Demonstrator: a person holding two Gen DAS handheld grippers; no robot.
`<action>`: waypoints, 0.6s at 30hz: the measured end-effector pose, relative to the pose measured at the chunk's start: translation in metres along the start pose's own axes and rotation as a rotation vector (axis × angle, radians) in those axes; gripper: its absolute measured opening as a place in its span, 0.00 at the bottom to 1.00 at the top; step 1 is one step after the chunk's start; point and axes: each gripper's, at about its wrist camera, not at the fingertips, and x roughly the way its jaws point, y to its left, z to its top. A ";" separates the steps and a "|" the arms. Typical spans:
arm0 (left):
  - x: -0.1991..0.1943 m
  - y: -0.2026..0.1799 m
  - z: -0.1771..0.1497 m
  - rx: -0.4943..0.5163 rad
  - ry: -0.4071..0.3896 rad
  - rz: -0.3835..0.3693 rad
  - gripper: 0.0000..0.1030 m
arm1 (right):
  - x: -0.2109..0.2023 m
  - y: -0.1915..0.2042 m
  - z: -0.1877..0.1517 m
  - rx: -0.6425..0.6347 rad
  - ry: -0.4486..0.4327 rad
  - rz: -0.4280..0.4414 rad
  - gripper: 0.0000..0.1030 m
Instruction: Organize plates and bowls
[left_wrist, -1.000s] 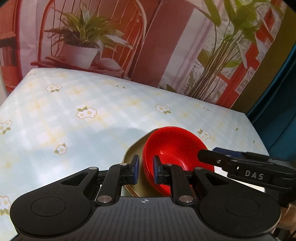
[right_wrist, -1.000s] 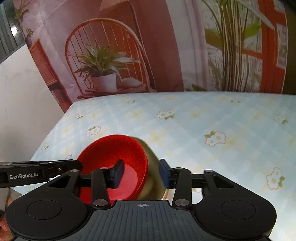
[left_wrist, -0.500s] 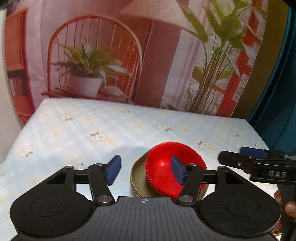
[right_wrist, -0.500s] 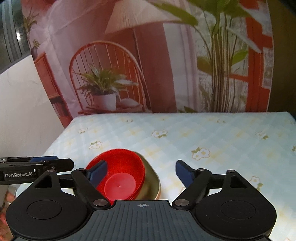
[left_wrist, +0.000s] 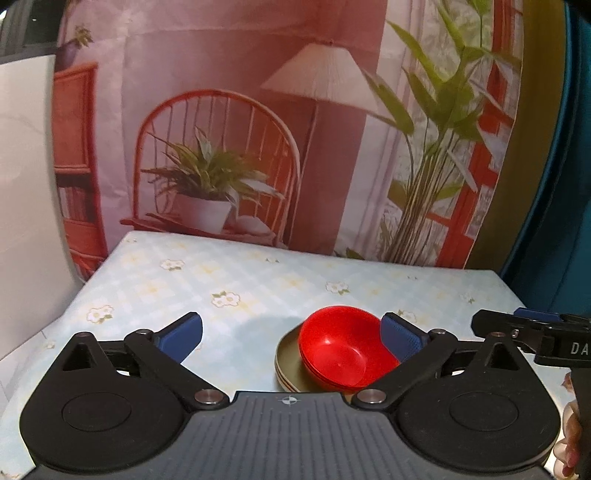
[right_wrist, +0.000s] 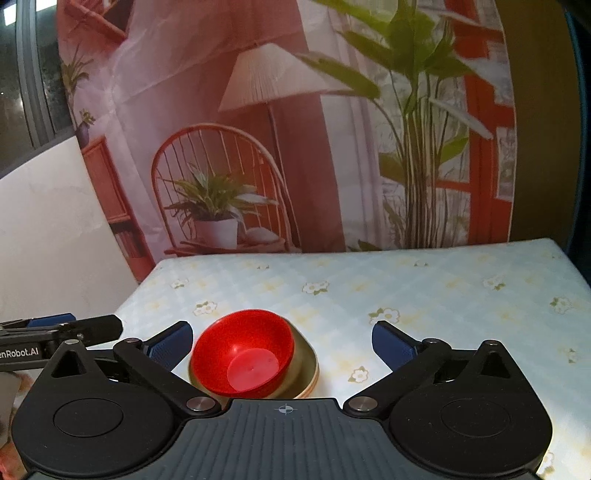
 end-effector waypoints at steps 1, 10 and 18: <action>-0.005 -0.001 0.001 0.000 -0.006 0.002 1.00 | -0.006 0.002 0.000 -0.003 -0.012 -0.001 1.00; -0.050 -0.007 0.010 0.007 -0.065 0.021 1.00 | -0.056 0.022 0.005 -0.053 -0.091 -0.026 1.00; -0.090 -0.018 0.014 0.046 -0.127 0.052 1.00 | -0.099 0.037 0.014 -0.081 -0.143 -0.035 1.00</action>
